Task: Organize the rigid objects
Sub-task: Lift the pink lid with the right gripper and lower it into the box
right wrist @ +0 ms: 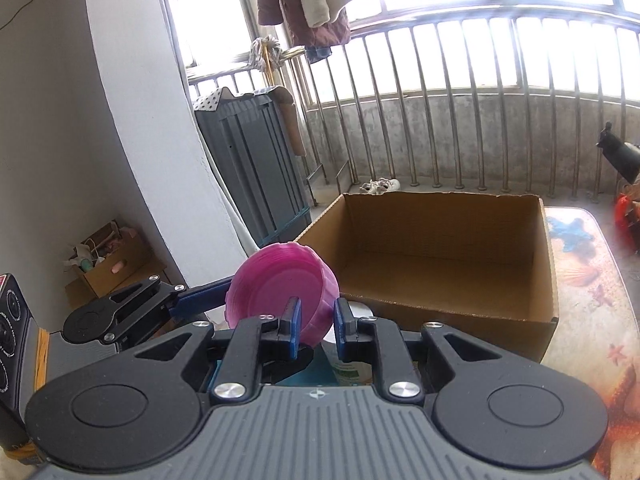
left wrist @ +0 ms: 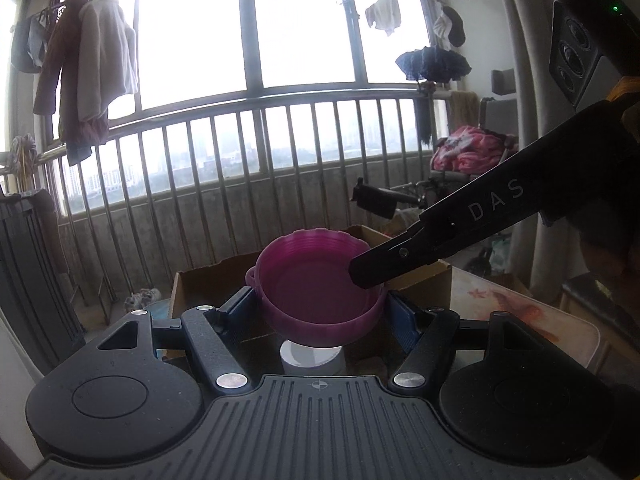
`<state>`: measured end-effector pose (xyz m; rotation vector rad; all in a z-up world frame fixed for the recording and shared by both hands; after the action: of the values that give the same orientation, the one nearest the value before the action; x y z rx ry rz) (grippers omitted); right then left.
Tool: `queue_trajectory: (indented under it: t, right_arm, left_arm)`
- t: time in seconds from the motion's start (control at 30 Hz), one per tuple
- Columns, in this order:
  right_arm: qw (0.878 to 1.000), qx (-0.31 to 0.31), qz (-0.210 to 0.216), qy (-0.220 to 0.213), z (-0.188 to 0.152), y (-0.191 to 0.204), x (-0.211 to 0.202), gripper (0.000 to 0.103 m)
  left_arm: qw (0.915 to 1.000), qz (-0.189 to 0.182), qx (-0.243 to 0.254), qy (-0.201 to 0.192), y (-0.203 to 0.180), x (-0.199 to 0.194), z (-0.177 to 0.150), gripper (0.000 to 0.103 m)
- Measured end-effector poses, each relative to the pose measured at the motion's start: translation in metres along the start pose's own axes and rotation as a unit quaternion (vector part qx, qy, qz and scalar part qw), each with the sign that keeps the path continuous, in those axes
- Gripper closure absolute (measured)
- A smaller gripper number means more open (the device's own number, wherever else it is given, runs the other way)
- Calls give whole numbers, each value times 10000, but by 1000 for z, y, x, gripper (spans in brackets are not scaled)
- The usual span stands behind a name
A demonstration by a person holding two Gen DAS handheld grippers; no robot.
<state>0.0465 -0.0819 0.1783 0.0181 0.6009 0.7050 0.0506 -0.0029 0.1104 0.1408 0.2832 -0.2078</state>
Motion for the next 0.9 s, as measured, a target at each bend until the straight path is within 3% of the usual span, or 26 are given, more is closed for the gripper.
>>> queue_trajectory:
  t: [0.17, 0.33, 0.57, 0.73, 0.9]
  right_arm:
    - [9999, -33, -76, 67, 24, -13, 10, 84]
    - [9998, -130, -106, 146, 50, -26, 22, 84]
    - [9986, 59, 97, 507, 87, -54, 73, 84]
    - [9952, 208, 109, 952, 98, -72, 128, 84]
    - [9873, 489, 36, 1513, 94, -92, 195, 84]
  left_arm:
    - [9996, -62, 278, 81, 2, 20, 17, 33]
    - [9991, -277, 204, 266, 17, 45, 34, 33]
    - [9952, -229, 696, 651, 46, 83, 45, 33]
    - [9888, -473, 479, 1332, 85, 128, 39, 33]
    - [9735, -587, 653, 2111, 105, 178, 20, 33]
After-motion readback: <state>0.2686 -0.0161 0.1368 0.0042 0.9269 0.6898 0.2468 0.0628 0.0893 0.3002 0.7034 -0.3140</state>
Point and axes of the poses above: each gripper's, at about its wrist camera, not at the fingertips, and x roughly the way its jaws point, y to its left, z to its top, the point moved 1 cm from there along x, roughly the way its jaws point, and after that the axes turned 5 degrees about -z, right-handed, at the moved point
